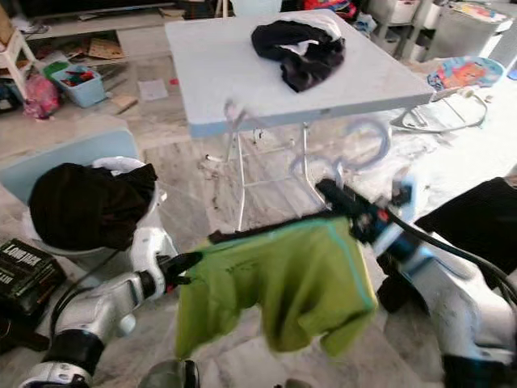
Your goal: Hang hanger
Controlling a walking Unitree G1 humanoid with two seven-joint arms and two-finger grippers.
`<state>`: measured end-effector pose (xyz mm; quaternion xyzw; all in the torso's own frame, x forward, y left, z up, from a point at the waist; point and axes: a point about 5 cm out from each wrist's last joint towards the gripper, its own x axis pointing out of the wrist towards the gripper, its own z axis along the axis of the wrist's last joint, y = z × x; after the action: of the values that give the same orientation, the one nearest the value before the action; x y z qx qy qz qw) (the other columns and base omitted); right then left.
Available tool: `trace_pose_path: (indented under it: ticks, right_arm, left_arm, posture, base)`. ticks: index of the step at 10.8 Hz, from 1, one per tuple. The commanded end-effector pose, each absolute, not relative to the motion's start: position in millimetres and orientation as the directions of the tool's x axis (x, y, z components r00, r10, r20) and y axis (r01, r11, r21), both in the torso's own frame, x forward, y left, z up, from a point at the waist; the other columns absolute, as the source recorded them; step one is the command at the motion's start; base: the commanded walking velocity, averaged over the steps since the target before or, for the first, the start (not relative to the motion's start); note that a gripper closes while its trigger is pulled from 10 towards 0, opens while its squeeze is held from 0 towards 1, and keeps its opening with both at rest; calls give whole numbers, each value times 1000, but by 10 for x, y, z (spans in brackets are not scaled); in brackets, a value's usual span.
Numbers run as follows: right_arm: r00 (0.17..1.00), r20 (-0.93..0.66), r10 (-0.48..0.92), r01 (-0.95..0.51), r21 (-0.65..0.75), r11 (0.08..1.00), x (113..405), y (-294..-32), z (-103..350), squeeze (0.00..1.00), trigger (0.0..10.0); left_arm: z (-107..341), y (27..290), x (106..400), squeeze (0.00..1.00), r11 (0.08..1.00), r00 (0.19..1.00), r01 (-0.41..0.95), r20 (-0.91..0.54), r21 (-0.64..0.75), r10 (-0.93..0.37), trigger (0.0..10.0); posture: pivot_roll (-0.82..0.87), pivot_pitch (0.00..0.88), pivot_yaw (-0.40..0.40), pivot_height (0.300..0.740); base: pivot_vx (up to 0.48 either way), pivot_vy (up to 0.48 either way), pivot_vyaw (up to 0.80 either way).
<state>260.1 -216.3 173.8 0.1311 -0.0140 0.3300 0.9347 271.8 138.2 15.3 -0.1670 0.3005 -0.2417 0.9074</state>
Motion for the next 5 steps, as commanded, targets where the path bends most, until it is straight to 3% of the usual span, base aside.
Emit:
trace_pose_path:
  ticks: [1,3,5]
  right_arm:
    - [854,182,488,-516,166,841,2706,-2242,1895,0,0]
    - [938,193,288,-325,201,924,2862,-2064,1774,0,0]
    - [956,207,209,-217,18,976,2878,-1763,1678,0,0]
  left_arm:
    - [226,1441,2780,0,865,731,356,-471,-354,-493,0]
    - [381,1246,2899,0,838,729,481,-413,-259,-546,0]
    - [413,1090,2918,0,792,690,576,-398,-204,-605,0]
  posture:
    - [-148,0,2,740]
    - [-131,0,-5,740]
    - [-138,0,1,740]
  base:
    - [0,0,0]
    - [0,0,0]
    - [0,0,0]
